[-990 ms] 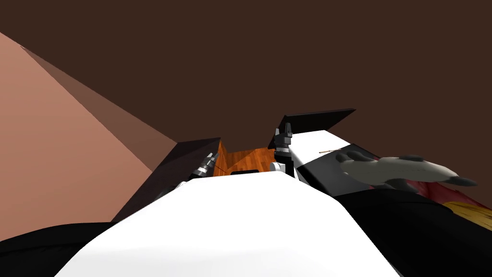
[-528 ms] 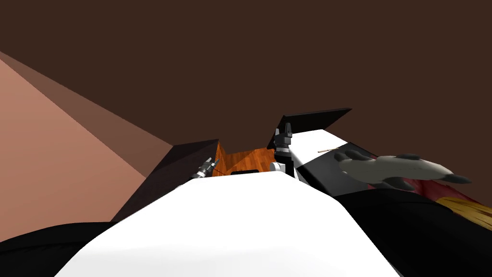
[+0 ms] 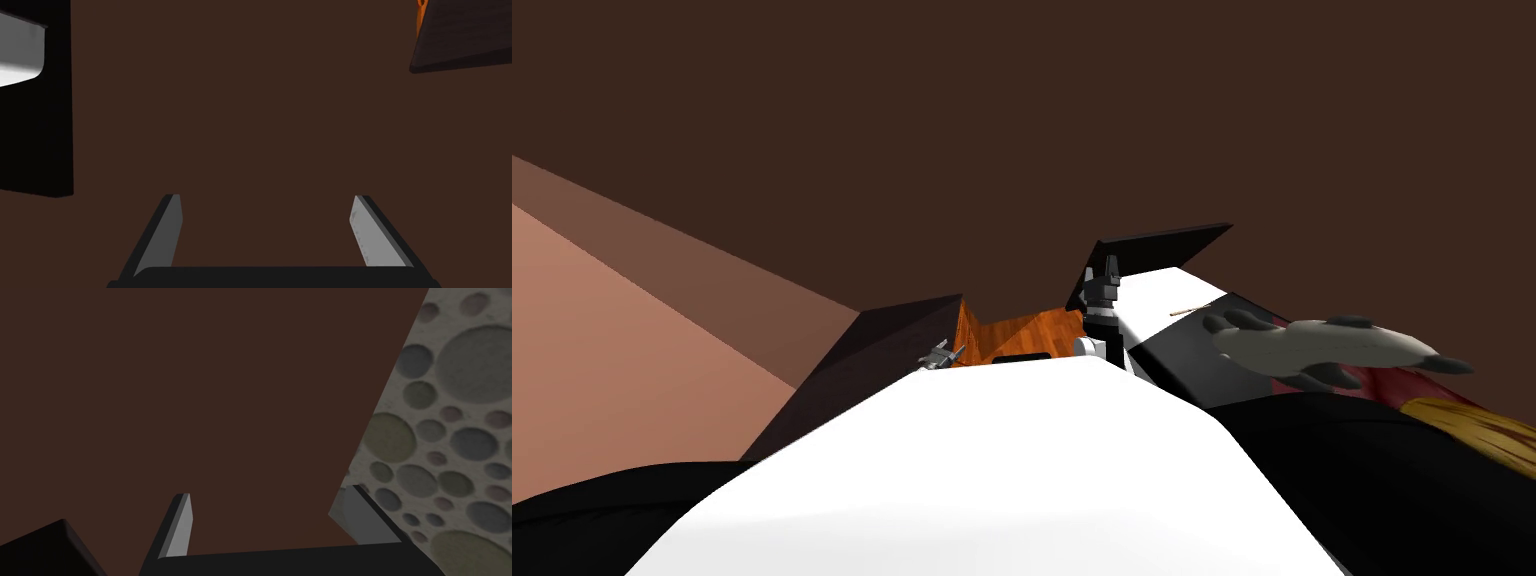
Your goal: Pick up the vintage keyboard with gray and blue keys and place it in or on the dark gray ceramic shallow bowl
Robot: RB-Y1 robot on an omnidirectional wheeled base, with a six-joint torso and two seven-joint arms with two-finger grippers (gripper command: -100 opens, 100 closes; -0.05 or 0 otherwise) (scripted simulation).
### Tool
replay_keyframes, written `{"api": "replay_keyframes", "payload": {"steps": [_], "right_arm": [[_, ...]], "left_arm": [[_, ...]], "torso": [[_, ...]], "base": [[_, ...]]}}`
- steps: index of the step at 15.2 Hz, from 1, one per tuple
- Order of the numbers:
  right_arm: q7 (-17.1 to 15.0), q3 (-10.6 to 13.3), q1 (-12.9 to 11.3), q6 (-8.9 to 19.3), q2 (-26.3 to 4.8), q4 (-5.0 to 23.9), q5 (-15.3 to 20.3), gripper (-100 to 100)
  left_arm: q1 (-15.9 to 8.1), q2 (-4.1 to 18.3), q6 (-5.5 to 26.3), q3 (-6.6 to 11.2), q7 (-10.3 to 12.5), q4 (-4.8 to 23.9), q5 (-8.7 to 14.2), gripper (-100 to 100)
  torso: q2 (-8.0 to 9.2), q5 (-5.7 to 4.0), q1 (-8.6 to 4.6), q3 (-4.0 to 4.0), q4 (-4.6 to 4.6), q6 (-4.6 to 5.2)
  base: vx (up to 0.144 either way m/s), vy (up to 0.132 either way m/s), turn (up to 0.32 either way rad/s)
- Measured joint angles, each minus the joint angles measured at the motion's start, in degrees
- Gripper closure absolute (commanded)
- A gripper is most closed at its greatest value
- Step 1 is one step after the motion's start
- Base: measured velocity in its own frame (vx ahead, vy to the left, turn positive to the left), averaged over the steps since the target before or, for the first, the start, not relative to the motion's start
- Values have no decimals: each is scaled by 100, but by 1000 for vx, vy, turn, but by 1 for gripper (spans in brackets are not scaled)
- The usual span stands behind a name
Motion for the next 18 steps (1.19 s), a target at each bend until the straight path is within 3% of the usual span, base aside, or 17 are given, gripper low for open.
{"api": "replay_keyframes", "payload": {"steps": [3,6,10,15,18], "right_arm": [[0,0,0,0,0,0,0,0],[0,0,0,0,0,0,0,0],[0,0,0,0,0,0,0,0],[0,0,0,0,0,0,0,0],[0,0,0,0,0,0,0,0]], "left_arm": [[36,121,-21,-8,-184,311,-378,-100],[130,319,42,-42,-224,385,-739,-100],[235,430,-95,34,-516,769,-1166,-100],[262,585,-28,-65,-691,1123,-1780,-100],[364,716,-146,24,-923,1405,-2095,-100]], "torso": [[-8,1,2,-5,-2,-1],[-5,0,4,-3,-1,-1],[0,0,2,0,-1,-2],[-2,1,4,-1,-1,0],[-7,0,4,-5,-2,-1]], "base": [[76,4,-73],[73,7,-91],[62,4,-60],[61,7,-74],[74,9,-67]]}}
